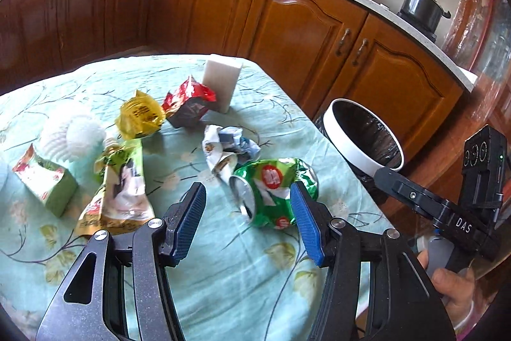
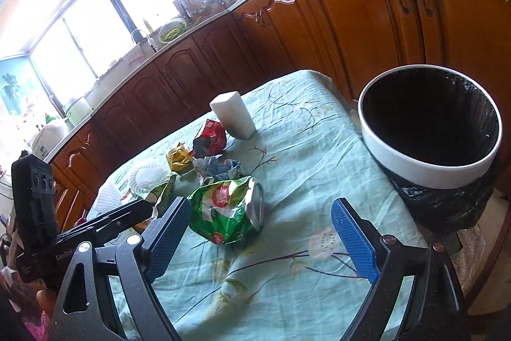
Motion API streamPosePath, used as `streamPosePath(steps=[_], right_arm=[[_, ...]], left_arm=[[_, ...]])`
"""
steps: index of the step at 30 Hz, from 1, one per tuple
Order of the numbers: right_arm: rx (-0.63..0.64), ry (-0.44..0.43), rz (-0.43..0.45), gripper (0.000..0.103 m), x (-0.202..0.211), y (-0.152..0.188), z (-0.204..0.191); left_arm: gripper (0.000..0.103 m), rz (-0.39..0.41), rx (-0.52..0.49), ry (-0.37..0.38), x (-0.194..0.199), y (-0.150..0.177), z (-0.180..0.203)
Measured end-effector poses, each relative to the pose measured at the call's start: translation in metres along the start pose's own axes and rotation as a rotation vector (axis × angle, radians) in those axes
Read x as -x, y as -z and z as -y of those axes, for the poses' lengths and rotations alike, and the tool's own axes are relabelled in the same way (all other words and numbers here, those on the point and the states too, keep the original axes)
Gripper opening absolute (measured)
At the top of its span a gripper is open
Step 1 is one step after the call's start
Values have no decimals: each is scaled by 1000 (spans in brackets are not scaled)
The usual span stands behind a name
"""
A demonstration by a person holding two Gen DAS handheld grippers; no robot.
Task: Collect trash
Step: 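Grasp the yellow-green spout pouch with the left tool while the right tool grasps a crumpled white wrapper, then carry the pouch and white wrapper over the trash bin with both tools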
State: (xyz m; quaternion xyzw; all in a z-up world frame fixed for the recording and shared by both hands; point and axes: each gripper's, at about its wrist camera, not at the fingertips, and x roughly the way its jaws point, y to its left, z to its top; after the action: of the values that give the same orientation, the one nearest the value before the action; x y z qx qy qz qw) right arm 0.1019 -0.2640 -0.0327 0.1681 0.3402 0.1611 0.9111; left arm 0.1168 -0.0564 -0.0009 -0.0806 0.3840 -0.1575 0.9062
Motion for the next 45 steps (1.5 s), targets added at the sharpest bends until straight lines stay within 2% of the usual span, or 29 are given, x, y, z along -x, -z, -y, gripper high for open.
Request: streamPosePath(steps=[10,16,18,20,24,30,33,34,35,38,42,45], right_arm=[[100,-20,-35,91,-23,-3,-36],[144,-27,-53,89,-45,-15,-50],[159,-24,-64,84,-53,-19,-54],[170,-25,-79,73,-63,-24,-57],[203,-17,-117,60,-86,-29,-65],[237,6,-191,50,-121,-28,-71],[237,14,-222,33,-133,-25,-70],[238,16,-230,23,-136,-24,-69],[238,16,-229,20,-137,-23,-69],[235,5,-209,14,-131,-23,-68],[222,-4,-163,13,-117,-25,-67],[206,-6,-118,13,-101,-31,-64]], left_arm=[[55,28,54,-57,22,6,-45],[55,13,84,-97,20,2,-68],[55,3,85,-110,16,0,-73],[55,-12,84,-127,11,-2,-79],[55,-49,85,-163,-4,-8,-90],[40,-112,75,-168,-27,-10,-99],[35,-139,63,-163,-35,-7,-99],[35,-136,55,-164,-35,-6,-98],[30,-130,42,-168,-34,-6,-96],[11,-127,21,-171,-34,-6,-93],[4,-107,23,-166,-29,-6,-91],[3,-92,41,-143,-23,-8,-91]])
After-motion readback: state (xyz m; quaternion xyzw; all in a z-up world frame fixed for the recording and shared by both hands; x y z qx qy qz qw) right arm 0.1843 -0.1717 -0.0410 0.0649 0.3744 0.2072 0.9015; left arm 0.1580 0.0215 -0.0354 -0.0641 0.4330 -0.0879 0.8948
